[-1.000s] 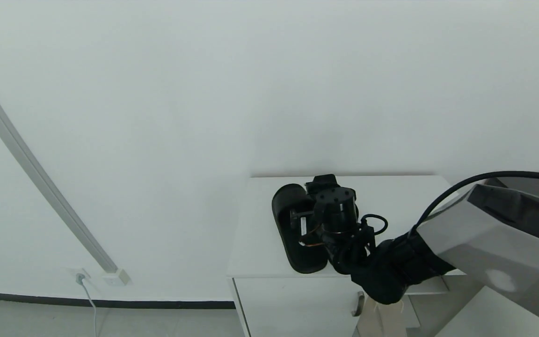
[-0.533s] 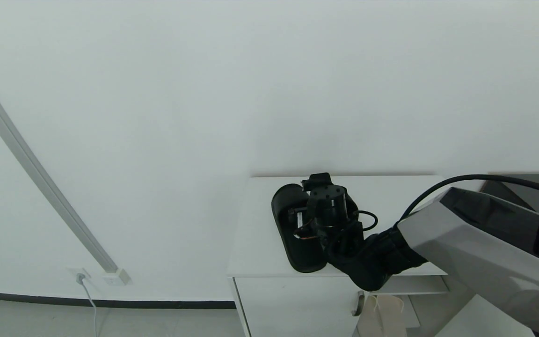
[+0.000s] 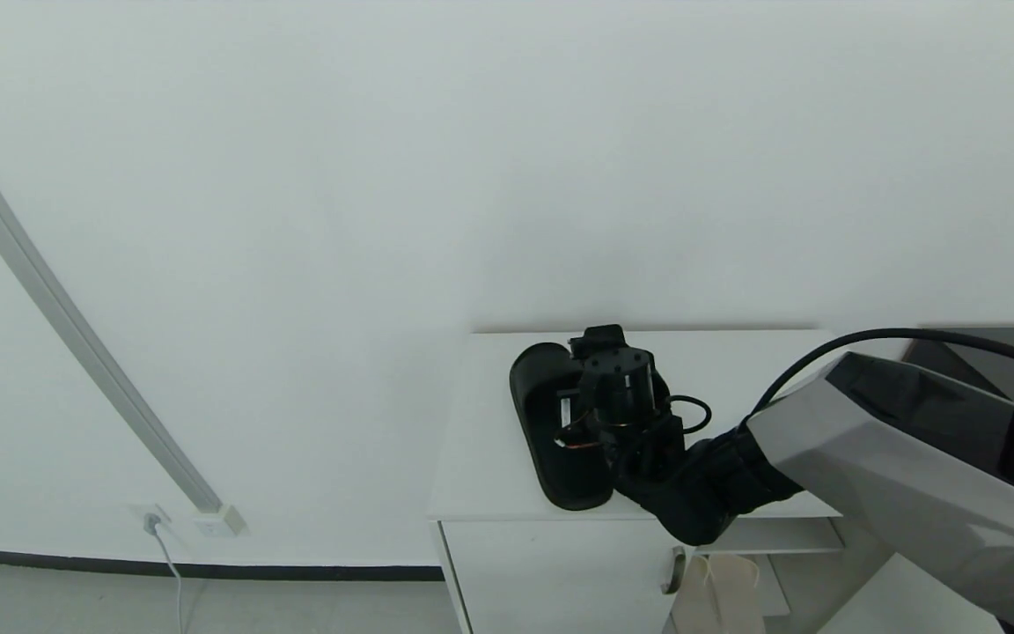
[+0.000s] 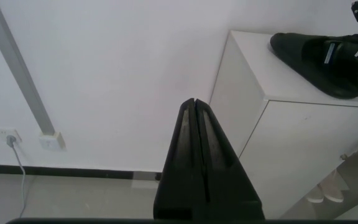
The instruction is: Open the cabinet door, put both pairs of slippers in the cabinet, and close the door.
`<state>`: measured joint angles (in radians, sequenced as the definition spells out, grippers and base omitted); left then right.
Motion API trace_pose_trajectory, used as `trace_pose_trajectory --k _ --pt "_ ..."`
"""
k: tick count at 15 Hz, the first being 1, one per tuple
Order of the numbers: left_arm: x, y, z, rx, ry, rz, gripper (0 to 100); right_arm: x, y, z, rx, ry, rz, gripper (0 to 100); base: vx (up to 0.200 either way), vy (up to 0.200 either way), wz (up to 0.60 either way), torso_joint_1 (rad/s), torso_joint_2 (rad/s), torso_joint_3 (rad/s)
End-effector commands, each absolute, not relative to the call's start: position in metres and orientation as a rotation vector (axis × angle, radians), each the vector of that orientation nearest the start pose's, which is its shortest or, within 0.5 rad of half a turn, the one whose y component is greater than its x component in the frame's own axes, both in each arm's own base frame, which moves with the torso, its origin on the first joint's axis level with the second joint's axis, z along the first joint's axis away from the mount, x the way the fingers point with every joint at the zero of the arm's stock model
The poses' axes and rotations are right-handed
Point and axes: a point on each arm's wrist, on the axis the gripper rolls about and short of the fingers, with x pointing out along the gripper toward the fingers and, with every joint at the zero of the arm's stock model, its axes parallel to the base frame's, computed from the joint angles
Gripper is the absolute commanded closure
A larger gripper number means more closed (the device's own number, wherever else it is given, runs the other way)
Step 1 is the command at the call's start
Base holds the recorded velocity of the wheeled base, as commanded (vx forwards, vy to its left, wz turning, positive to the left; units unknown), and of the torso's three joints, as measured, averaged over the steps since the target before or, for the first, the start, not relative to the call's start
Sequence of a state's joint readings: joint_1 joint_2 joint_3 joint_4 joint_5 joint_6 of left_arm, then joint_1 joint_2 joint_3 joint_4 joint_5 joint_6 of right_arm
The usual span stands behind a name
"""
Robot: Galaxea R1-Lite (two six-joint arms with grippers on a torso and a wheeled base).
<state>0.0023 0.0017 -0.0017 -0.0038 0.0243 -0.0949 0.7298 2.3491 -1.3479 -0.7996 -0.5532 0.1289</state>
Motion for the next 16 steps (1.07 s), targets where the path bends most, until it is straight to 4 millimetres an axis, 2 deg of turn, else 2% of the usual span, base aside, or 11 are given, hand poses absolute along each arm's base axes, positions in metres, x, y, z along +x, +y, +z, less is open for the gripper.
trace_pose_trajectory --k 1,3,4,5,6,7,8,13,14,16 --pt "-0.023 0.000 0.076 -0.095 -0.004 0.027 100 0.350 0.297 0.104 0.024 0.150 0.165 100 0.000 0.000 0.00 0.000 0.00 0.000" --pt "-0.023 0.000 0.076 -0.095 -0.004 0.027 100 0.342 0.291 0.122 0.029 0.128 0.172 100 0.000 0.000 0.00 0.000 0.00 0.000" --pt "-0.023 0.000 0.076 -0.095 -0.004 0.027 100 0.332 0.282 0.139 0.022 0.111 0.177 100 0.000 0.000 0.00 0.000 0.00 0.000" --pt "-0.023 0.000 0.076 -0.095 -0.004 0.027 100 0.327 0.278 0.144 0.021 0.107 0.179 100 0.000 0.000 0.00 0.000 0.00 0.000" --pt "-0.023 0.000 0.076 -0.094 -0.004 0.027 100 0.312 0.267 0.154 0.016 0.115 0.212 100 0.000 0.000 0.00 0.000 0.00 0.000" --pt "-0.023 0.000 0.076 -0.094 -0.004 0.027 100 0.304 0.262 0.157 0.011 0.121 0.232 100 0.000 0.000 0.00 0.000 0.00 0.000" --pt "-0.023 0.000 0.076 -0.091 -0.004 0.026 100 0.283 0.247 0.159 -0.003 0.149 0.280 100 0.000 0.000 0.00 0.000 0.00 0.000" --pt "-0.023 0.000 0.076 -0.089 -0.004 0.024 100 0.210 0.202 0.168 -0.020 0.179 0.521 100 0.000 0.000 0.00 0.000 0.00 0.000" --pt "-0.023 0.000 0.076 -0.089 -0.004 0.026 100 0.196 0.198 0.167 -0.029 0.189 0.550 100 0.000 0.000 0.00 0.000 0.00 0.000" --pt "-0.023 0.000 0.076 -0.089 -0.004 0.024 100 0.184 0.196 0.162 -0.045 0.207 0.576 100 0.000 0.000 0.00 0.000 0.00 0.000"
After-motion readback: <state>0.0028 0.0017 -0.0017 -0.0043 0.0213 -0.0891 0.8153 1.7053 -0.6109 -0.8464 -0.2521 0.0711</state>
